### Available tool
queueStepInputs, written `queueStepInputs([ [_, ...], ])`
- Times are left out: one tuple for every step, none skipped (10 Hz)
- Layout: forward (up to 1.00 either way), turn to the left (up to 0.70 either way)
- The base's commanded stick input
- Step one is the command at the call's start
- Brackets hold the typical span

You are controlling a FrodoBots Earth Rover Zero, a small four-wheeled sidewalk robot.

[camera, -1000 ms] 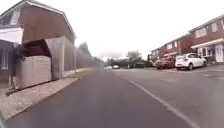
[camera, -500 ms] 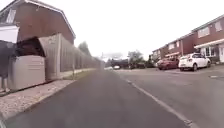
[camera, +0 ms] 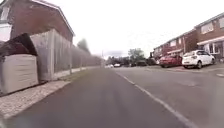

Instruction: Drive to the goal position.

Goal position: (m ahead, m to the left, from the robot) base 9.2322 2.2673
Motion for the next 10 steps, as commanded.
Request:
queueStepInputs([
  [1.0,0.0],
  [1.0,0.0],
  [1.0,0.0],
  [1.0,0.0],
  [1.0,0.0],
  [1.0,0.0],
  [1.0,0.0],
  [1.0,0.0],
  [1.0,0.0],
  [1.0,0.0],
])
